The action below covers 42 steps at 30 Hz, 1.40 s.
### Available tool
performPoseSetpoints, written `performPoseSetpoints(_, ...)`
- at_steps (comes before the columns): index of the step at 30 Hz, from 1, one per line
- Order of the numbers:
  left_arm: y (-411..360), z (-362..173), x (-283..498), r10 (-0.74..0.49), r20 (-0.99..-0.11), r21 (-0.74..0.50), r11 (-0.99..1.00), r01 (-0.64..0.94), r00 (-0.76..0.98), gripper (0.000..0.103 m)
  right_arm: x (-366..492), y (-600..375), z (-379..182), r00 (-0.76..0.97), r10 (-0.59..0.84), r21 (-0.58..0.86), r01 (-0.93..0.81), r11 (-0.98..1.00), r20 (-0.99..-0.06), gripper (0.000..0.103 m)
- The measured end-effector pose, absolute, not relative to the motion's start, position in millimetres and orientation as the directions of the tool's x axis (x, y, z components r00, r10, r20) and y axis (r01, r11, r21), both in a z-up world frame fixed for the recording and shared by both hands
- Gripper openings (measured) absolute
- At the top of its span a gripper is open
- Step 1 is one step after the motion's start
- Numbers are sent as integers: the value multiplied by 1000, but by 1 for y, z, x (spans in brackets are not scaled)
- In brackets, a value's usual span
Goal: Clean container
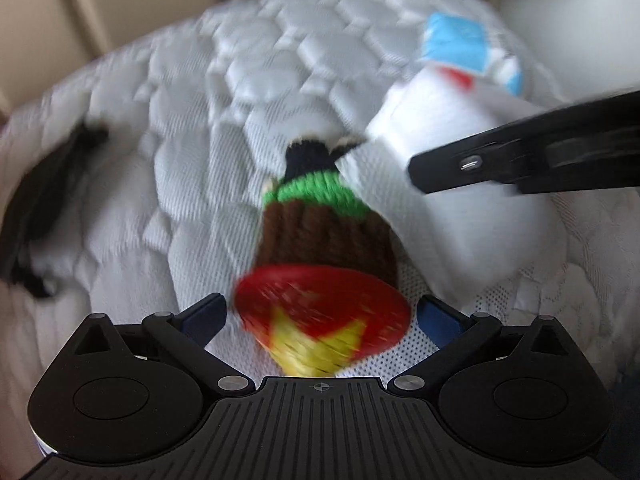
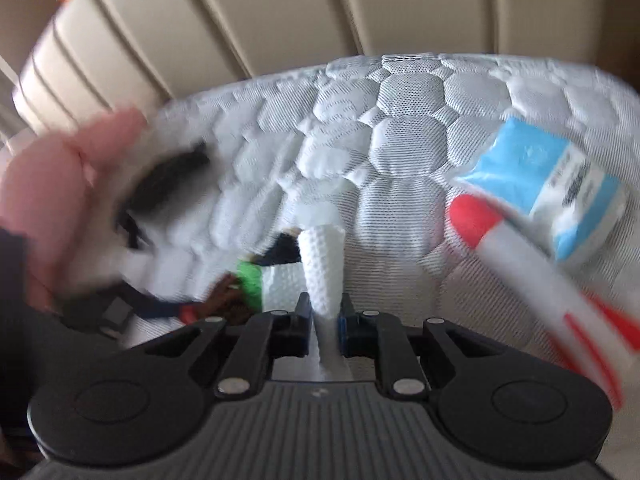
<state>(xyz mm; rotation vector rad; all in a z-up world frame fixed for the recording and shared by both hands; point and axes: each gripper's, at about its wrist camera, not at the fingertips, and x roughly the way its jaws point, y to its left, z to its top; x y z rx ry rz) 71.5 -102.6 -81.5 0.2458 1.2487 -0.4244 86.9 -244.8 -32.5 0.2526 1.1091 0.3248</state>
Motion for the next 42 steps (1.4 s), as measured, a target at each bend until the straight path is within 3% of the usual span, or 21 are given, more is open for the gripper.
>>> performPoseSetpoints(3, -96, -85, 80, -201, -953, -115, 932, 344, 227, 103, 86, -245, -25, 453, 357, 347, -108, 932, -817, 16)
performPoseSetpoints(6, -91, -86, 82, -294, -934, -204, 906, 371, 205, 103, 89, -248, -26, 467, 340, 335, -96, 937, -816, 16)
performPoseSetpoints(13, -99, -92, 70, -292, -928, -128, 836, 534, 233, 103, 108, -252, -57, 393, 326, 313, -98, 945, -860, 18)
performPoseSetpoints(15, -92, -90, 67, -338, -914, -175, 828, 532, 224, 103, 108, -249, -60, 360, 377, 358, -119, 926, -854, 49)
performPoseSetpoints(17, -79, -90, 68, -385, -902, -251, 836, 488, 196, 103, 106, -241, -62, 372, 337, 304, -147, 941, -865, 59)
performPoseSetpoints(19, -61, -87, 71, -448, -876, -341, 839, 425, 181, 103, 105, -238, -64, 384, 323, 276, -174, 945, -865, 60)
performPoseSetpoints(20, -50, -85, 72, -466, -868, -380, 847, 371, 174, 103, 105, -239, -65, 385, 340, 296, -170, 940, -858, 57)
performPoseSetpoints(24, -7, -73, 71, -475, -856, -456, 879, 136, 202, 103, 105, -249, -65, 374, 399, 383, -120, 916, -837, 13)
performPoseSetpoints(26, 0, -66, 65, -439, -864, -421, 898, 125, 246, 103, 102, -248, -63, 382, 366, 349, -115, 930, -849, 7)
performPoseSetpoints(28, -8, -63, 58, -383, -894, -353, 922, 161, 234, 103, 92, -254, -53, 404, 402, 403, -87, 911, -822, 6)
performPoseSetpoints(31, -30, -78, 53, -319, -932, -258, 917, 304, 172, 103, 72, -267, -24, 455, 591, 629, -83, 773, -666, 6)
performPoseSetpoints(33, -47, -89, 51, -259, -951, -174, 898, 404, 166, 103, 66, -267, -13, 459, 677, 715, -120, 689, -575, 6)
performPoseSetpoints(34, -54, -90, 49, -235, -955, -133, 886, 445, 183, 103, 66, -263, -15, 444, 686, 718, -127, 685, -576, 6)
performPoseSetpoints(36, -64, -89, 48, -227, -947, -84, 859, 505, 228, 103, 70, -251, -25, 405, 635, 650, -122, 750, -657, 6)
performPoseSetpoints(39, -62, -87, 50, -279, -923, -118, 860, 496, 264, 103, 77, -239, -48, 368, 359, 351, -90, 932, -858, 6)
performPoseSetpoints(41, -57, -88, 55, -321, -907, -173, 874, 454, 273, 103, 79, -242, -56, 368, 218, 206, -73, 976, -904, 6)
performPoseSetpoints(42, -54, -88, 58, -341, -898, -200, 879, 433, 278, 103, 79, -247, -58, 370, 210, 201, -63, 977, -905, 7)
